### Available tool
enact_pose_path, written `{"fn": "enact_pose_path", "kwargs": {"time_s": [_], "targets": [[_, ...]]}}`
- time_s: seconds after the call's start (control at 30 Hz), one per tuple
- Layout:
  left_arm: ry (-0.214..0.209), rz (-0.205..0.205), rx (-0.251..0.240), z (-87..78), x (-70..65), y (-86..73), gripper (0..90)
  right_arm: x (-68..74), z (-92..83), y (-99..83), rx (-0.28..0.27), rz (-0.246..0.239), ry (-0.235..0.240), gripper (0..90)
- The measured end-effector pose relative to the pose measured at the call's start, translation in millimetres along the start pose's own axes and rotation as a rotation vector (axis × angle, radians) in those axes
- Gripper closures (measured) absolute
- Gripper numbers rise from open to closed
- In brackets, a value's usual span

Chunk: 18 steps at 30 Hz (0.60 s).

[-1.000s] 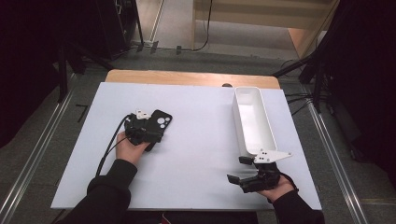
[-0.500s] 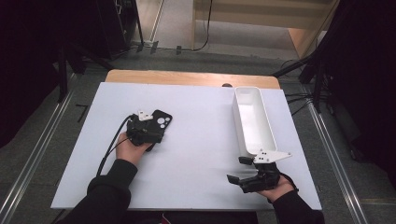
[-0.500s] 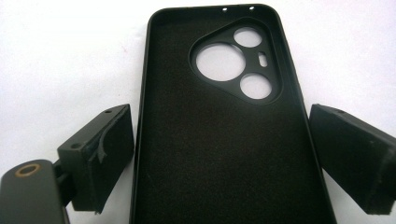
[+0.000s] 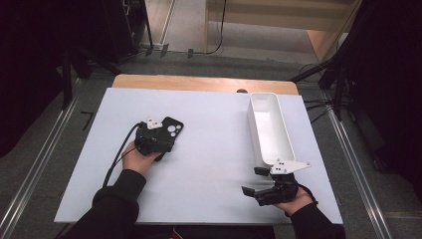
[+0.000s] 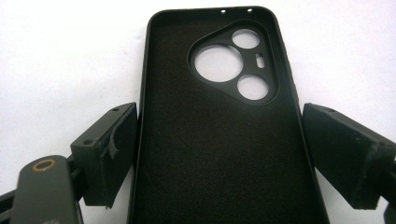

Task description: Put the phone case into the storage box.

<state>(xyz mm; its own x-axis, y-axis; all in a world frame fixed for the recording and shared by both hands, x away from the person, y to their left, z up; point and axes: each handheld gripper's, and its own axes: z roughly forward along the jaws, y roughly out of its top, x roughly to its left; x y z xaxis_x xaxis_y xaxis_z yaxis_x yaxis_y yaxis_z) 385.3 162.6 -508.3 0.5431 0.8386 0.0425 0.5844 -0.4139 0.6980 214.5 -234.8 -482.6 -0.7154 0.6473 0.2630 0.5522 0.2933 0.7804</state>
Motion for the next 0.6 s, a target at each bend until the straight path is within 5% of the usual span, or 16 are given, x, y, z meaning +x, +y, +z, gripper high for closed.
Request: {"fn": "enact_pose_path", "kwargs": {"time_s": [0.27, 0.6], "targets": [[-0.019, -0.013, 0.0, -2.7, 2.1, 1.5, 14.1, 0.4, -0.1, 0.3, 0.001, -0.001, 0.003, 12.2], [-0.057, -0.056, -0.09, -26.1, 2.7, 13.5, 14.1, 0.4, 0.8, 0.5, 0.001, 0.002, 0.0, 12.2]]}}
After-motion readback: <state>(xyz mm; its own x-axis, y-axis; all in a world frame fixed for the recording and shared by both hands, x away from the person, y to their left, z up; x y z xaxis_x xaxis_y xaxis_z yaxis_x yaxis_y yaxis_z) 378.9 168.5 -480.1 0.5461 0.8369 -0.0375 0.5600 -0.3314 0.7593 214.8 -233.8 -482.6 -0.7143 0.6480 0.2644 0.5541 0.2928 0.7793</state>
